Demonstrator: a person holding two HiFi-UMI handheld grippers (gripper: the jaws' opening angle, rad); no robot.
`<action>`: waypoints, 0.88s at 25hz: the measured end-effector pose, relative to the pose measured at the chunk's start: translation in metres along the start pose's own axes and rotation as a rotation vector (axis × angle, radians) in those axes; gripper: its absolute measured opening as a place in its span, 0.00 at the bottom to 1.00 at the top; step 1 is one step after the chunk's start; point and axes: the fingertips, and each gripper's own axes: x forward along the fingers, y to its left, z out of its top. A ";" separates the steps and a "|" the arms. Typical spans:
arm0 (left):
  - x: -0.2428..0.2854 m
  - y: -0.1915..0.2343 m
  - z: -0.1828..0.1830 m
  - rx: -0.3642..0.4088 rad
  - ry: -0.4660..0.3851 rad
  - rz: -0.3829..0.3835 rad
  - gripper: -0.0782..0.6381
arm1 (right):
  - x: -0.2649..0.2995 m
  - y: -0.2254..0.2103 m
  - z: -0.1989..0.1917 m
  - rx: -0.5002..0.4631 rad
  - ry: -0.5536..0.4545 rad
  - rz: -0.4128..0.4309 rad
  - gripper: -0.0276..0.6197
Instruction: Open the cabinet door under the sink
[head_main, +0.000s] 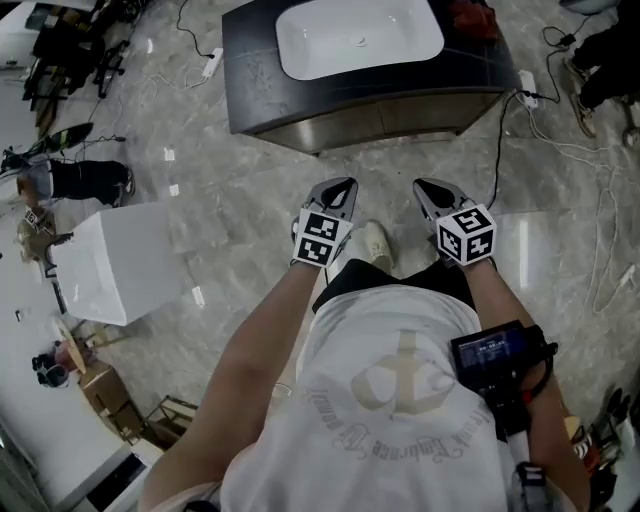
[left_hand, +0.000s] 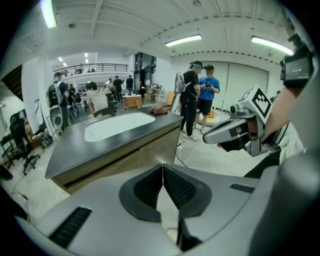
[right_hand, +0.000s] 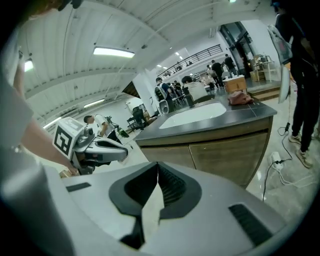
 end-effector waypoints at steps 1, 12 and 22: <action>0.003 0.005 -0.004 0.030 0.009 -0.007 0.13 | 0.002 0.002 -0.004 0.018 -0.006 -0.021 0.06; 0.068 0.042 -0.025 0.240 0.079 0.101 0.13 | 0.002 -0.057 -0.042 0.173 -0.066 -0.186 0.06; 0.149 0.043 -0.048 0.355 0.130 0.144 0.13 | 0.036 -0.093 -0.103 0.264 -0.060 -0.140 0.06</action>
